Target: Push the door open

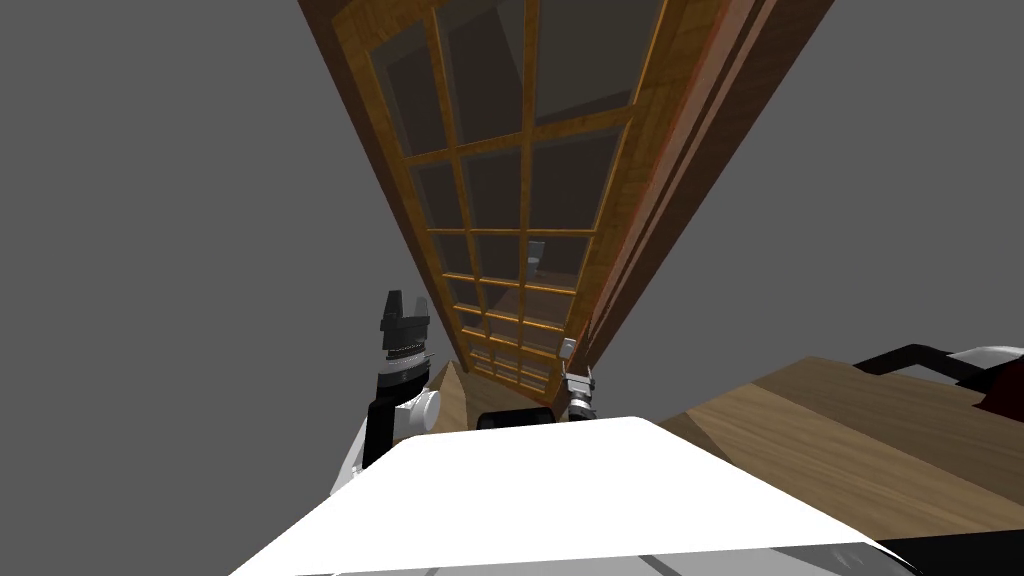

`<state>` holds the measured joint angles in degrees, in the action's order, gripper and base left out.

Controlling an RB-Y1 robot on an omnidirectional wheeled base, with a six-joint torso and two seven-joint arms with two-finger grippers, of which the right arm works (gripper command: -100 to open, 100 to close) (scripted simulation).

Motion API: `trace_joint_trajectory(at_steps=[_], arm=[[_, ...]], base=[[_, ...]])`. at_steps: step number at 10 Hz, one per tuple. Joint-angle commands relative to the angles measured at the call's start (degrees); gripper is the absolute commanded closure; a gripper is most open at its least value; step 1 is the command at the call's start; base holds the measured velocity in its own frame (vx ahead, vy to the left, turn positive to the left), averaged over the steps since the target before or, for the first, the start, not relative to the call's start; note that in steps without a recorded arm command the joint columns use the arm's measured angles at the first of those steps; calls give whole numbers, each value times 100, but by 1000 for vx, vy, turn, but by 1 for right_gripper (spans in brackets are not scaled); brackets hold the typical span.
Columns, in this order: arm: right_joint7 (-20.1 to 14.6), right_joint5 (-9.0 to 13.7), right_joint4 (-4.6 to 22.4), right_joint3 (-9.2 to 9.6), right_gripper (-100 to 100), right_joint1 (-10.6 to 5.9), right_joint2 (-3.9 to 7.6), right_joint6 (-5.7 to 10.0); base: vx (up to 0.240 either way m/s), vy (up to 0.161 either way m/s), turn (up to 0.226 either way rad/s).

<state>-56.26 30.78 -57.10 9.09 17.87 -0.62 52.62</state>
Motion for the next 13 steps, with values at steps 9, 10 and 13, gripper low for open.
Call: trace_joint_trajectory(at_steps=[9, 10, 13], arm=[[-67, 0, 30, -3, -100, -21, 208, 80], [-71, 1, 18, -16, -100, -39, 263, 108], [-76, 2, 4, -29, -100, -58, 273, 137]], base=[[2, 2, 1], [35, 45, -32], [51, 4, -16]])
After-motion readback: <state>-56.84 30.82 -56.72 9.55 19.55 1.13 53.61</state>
